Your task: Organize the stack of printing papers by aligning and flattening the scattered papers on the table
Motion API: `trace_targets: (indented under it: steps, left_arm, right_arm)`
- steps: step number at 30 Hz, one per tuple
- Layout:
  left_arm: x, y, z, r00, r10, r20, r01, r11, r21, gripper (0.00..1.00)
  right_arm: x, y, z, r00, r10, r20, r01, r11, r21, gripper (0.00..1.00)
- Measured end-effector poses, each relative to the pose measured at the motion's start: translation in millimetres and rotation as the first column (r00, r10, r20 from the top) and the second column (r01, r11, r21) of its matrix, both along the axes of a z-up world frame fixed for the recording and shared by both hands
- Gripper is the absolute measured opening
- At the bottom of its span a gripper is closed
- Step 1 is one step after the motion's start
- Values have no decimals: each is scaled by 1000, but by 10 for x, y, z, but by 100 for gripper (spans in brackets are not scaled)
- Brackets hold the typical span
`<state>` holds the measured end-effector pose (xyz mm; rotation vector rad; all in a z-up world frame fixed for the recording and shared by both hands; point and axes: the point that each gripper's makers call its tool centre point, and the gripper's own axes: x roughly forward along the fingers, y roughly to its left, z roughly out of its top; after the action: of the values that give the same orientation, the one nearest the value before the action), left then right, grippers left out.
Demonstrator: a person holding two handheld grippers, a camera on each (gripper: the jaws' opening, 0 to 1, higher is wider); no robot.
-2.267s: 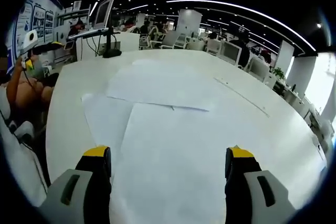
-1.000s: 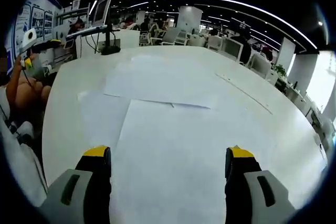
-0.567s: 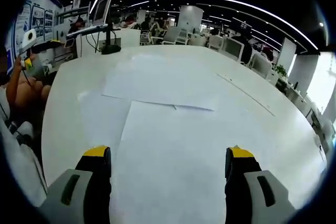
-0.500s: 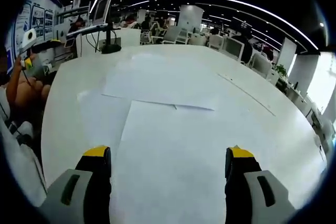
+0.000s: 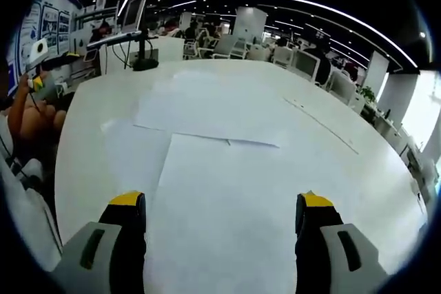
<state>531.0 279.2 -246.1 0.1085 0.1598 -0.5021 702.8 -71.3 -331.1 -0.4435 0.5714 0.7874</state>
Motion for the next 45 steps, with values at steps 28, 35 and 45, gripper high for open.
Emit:
trace_targets:
  steps: [28,35,45]
  left_arm:
    - [-52,19,47,1000,4,3,-4,1000,-4,92]
    - [-62,25,65,1000,3,7,-3,1000,-4,92]
    - [-47,28,65,1000,5,5,-5,1000,-2,92]
  right_arm:
    - [-14,105,-113,1000,14,-20,-14,1000,5,85]
    - [-18,135,-133,999,19,-26,-19,1000,3,85]
    - [-20,159,-169,999,25,-35,-25,1000,4,85]
